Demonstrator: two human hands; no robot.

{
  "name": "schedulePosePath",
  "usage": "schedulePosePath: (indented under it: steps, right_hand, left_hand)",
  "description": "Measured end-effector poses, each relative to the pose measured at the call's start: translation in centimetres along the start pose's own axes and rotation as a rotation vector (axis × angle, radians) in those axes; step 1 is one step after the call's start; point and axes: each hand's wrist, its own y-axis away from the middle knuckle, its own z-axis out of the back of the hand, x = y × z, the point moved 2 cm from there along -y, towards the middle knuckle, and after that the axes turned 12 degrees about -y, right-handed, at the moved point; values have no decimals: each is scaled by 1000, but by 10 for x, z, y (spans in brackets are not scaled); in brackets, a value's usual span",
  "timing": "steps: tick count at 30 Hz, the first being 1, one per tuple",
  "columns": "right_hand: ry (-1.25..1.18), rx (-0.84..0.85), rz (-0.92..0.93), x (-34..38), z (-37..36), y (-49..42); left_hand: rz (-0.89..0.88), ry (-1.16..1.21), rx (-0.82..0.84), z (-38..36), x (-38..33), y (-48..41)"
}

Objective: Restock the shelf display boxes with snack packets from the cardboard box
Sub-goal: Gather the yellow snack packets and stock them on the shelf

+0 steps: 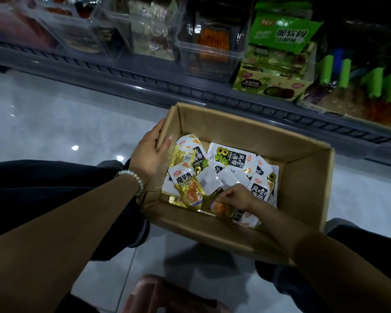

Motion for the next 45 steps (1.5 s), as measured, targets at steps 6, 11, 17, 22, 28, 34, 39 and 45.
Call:
schedulePosePath:
  steps: [6,11,17,22,28,34,39,45]
  right_hand:
    - [-701,-266,-87,55,-14,-43]
    - [-596,-354,-67,73,-36,-79]
    - [-338,-477,-198,90,-50,-84]
    - [-521,-491,-326,94,-57,-77]
    - [-390,-503,-86,101,-54,-88]
    - [-67,-292,31,91,-24,-99]
    - [57,-168,74,89,-29,-89]
    - [15,-65,35,89,-40,-82]
  left_hand:
    - [4,57,-21,-1,-1,1]
    - [9,81,-27,-3,4,0]
    - [41,99,-36,-6,6,-2]
    - [37,124,-35,-6,7,-2]
    - [50,112,-40,-8,8,-2]
    - [55,124,-28,-9,9,-4]
    - [58,112,-29,-9,8,-3]
    - [48,80,-41,-8,5,-3]
